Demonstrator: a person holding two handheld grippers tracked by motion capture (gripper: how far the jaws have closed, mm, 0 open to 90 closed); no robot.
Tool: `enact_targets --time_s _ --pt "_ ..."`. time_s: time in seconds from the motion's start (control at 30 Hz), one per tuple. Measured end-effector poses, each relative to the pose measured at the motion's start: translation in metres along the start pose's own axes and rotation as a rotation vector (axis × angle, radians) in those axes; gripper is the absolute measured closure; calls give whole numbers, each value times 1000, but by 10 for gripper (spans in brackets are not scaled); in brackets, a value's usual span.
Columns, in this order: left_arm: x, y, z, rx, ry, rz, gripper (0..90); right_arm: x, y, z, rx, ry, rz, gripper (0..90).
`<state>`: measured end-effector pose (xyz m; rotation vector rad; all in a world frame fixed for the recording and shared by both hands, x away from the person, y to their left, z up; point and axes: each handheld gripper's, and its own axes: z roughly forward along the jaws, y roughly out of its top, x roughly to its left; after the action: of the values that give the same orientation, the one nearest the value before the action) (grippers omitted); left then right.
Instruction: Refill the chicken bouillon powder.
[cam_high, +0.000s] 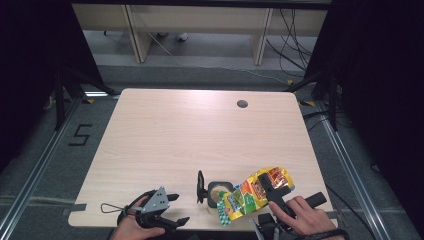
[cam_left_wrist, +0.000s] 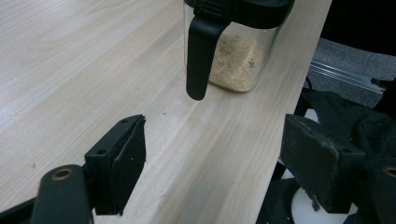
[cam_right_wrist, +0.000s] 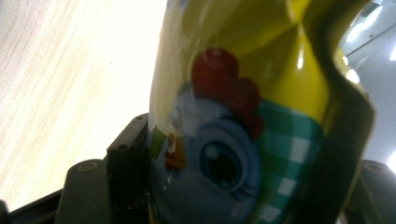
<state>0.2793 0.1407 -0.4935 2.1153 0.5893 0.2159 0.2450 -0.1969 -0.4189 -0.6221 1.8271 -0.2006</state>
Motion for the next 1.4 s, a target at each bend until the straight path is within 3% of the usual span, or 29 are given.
enact_targets --time_s 1.2,1.4 --pt "0 0 0 -9 -1 -1 222 0 -1 0 1 2 -4 316" --pt "0 0 0 -9 -1 0 222 0 -1 0 8 20 0 325"
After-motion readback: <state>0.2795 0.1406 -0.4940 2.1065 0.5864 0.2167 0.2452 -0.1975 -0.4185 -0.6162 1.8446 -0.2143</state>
